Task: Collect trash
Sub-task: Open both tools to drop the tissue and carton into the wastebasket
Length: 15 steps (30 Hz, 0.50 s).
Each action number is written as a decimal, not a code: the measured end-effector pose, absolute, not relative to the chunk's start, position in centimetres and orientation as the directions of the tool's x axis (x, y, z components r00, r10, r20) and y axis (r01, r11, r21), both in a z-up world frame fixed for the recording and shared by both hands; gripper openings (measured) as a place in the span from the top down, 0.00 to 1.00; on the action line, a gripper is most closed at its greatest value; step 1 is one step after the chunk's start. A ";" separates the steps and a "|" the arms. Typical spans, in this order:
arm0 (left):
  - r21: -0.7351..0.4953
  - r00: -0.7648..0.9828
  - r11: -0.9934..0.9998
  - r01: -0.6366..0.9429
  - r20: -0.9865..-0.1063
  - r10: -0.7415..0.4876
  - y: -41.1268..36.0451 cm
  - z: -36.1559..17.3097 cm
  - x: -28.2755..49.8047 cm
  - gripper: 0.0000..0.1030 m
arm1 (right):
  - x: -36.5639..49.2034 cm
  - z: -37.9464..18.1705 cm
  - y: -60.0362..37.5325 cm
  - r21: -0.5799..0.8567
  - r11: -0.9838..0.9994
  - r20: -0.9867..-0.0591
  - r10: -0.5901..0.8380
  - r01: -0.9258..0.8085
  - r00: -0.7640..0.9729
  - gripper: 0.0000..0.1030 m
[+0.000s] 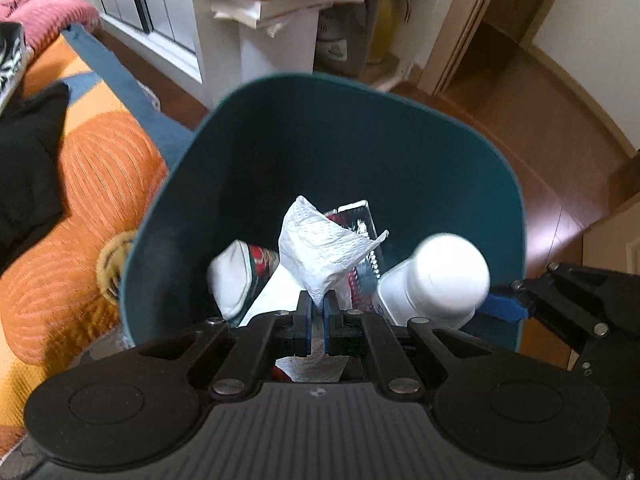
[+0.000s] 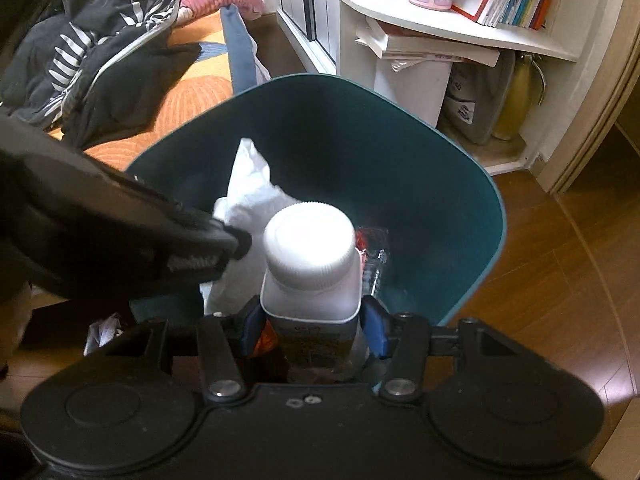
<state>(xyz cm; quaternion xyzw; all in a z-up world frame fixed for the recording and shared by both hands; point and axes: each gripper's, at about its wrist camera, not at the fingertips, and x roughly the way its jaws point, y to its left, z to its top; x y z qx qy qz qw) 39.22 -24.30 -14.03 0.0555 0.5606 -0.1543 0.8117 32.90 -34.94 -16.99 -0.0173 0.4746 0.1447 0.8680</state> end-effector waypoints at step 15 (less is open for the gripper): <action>-0.108 0.330 0.954 0.280 -0.922 -0.201 -22.8 -13.1 38.8 0.45 | 32.0 -15.1 -35.3 0.099 0.955 -0.821 0.237 -0.279 0.519 0.47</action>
